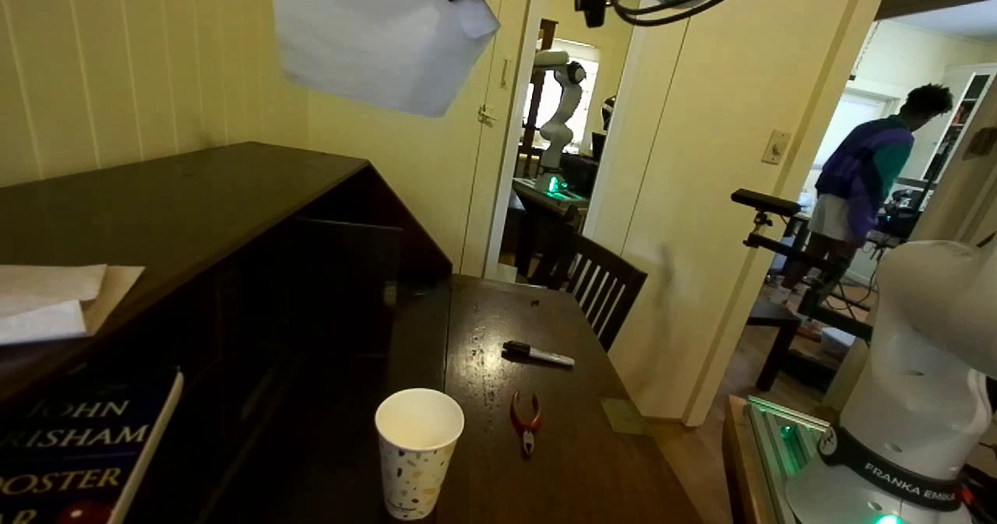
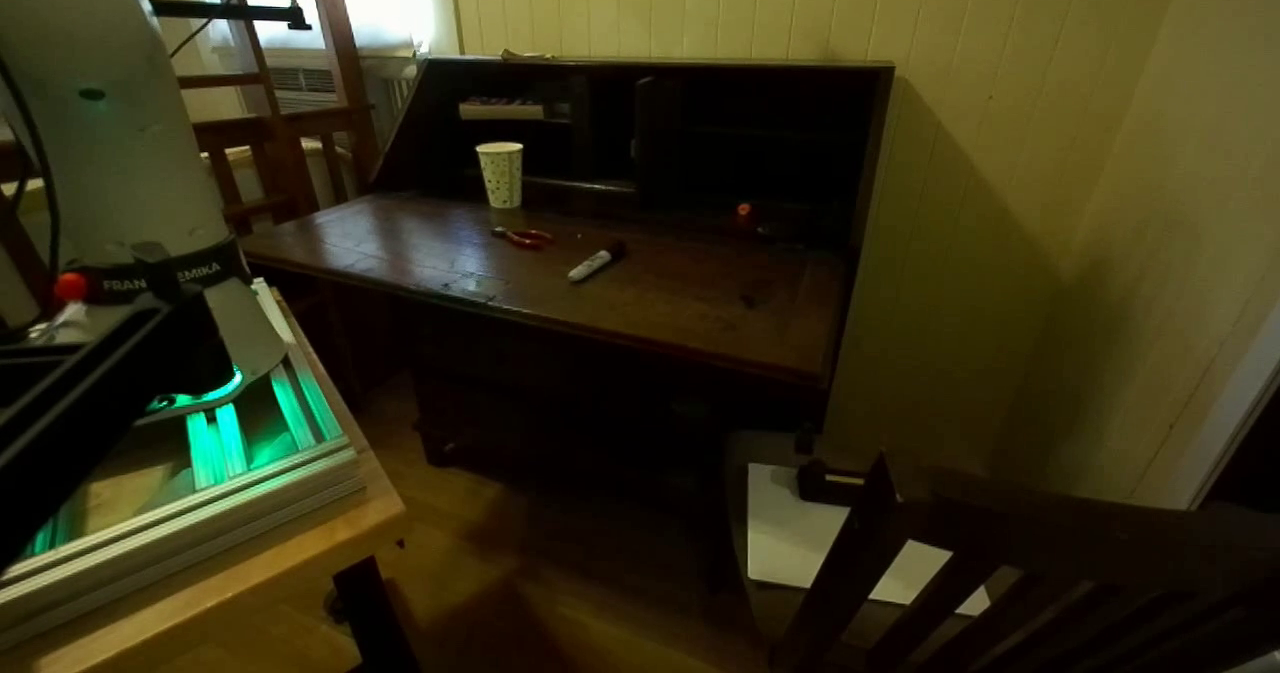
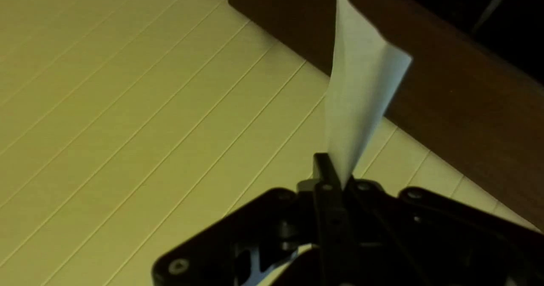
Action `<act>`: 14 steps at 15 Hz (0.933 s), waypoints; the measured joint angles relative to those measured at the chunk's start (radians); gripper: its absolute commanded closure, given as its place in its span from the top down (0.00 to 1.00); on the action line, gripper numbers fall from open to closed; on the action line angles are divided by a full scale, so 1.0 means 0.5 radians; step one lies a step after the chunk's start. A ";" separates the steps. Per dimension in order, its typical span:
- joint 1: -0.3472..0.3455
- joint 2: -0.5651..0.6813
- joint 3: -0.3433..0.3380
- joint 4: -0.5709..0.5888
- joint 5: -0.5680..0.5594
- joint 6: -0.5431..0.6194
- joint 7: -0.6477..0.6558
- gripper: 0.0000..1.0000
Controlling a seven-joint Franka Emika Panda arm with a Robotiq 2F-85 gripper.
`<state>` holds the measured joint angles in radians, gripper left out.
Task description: Put the paper on top of the shelf
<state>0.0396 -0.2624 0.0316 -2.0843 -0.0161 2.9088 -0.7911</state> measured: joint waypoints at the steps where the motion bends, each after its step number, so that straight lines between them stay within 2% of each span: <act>1: -0.004 0.117 0.011 0.087 -0.114 0.082 0.034 0.00; 4: -0.096 0.490 0.070 0.363 -0.475 0.322 0.082 0.00; 7: -0.100 0.859 0.042 0.664 -0.765 0.459 0.087 0.00; 11: -0.054 1.323 -0.016 0.999 -0.859 0.523 0.050 0.00; 14: -0.060 1.609 -0.022 1.159 -0.856 0.559 0.052 0.00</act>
<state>0.0094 0.5421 0.0208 -1.5047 -0.4440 3.1884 -0.7651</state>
